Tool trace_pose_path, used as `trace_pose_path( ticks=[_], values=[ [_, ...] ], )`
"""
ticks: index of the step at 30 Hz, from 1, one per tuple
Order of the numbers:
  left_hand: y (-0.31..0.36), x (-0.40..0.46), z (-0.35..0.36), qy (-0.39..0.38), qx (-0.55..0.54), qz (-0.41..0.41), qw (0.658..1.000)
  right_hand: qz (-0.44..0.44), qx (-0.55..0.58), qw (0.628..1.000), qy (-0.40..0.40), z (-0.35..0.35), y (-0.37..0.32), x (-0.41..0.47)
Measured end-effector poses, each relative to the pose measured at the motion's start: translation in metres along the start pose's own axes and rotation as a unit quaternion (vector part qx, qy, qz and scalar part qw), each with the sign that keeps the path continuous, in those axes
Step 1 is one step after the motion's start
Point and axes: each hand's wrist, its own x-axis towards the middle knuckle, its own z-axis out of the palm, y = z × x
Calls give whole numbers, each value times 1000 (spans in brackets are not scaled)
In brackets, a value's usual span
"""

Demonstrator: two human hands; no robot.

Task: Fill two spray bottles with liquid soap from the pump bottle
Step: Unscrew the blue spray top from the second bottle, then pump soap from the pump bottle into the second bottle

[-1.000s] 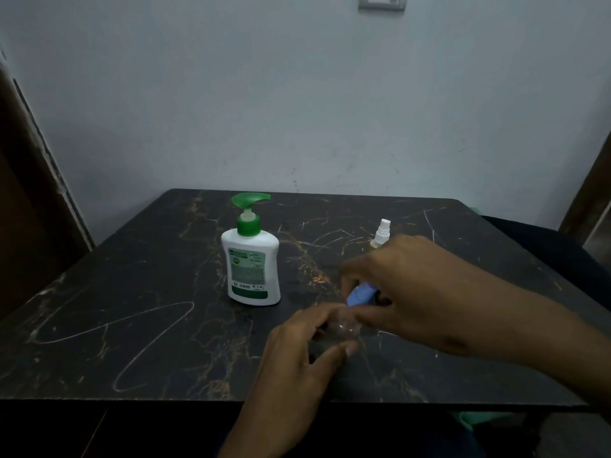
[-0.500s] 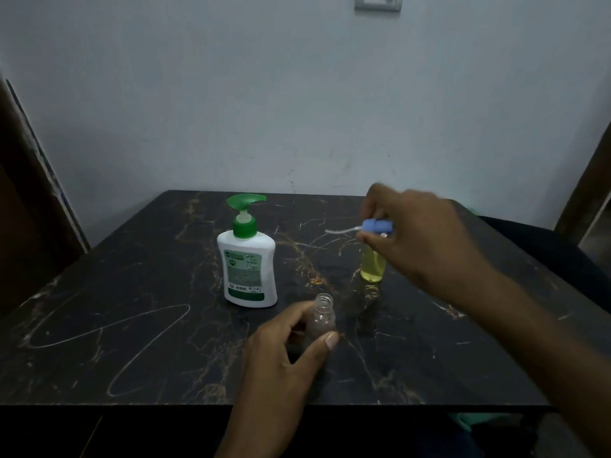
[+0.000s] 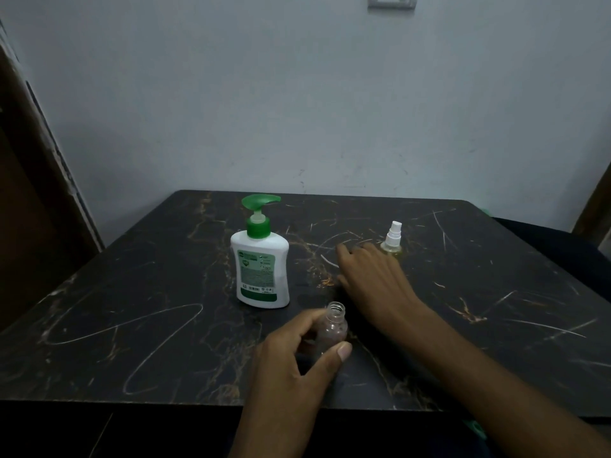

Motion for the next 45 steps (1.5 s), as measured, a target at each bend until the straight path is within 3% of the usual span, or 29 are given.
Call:
trace_pose_path(
  ticks=[10, 13, 17, 21, 25, 38, 41, 45],
  values=[
    [0, 0, 5, -16, 1, -9, 1000, -20, 3, 1000, 1, 8, 12, -7],
    [0, 1, 4, -8, -6, -6, 1000, -16, 29, 999, 35, -3, 13, -17],
    [0, 5, 0, 22, -27, 7, 999, 12, 168, 984, 53, -29, 6, -51],
    [-3, 13, 1, 71, -69, 6, 995, 14, 360, 933, 7, -52, -8, -97],
    [-4, 15, 9, 94, -61, 5, 994, 5, 440, 898, -21, -57, -22, -111],
    [1, 18, 12, 68, 58, 9, 996, 36, 493, 869, -15, -43, -21, -95],
    [14, 20, -1, 110, 107, 20, 988, 50, 477, 877, -8, -38, -15, -84],
    [65, 31, -42, 208, 132, 124, 961, 54, 475, 878, -14, -37, -10, -63]
  ],
)
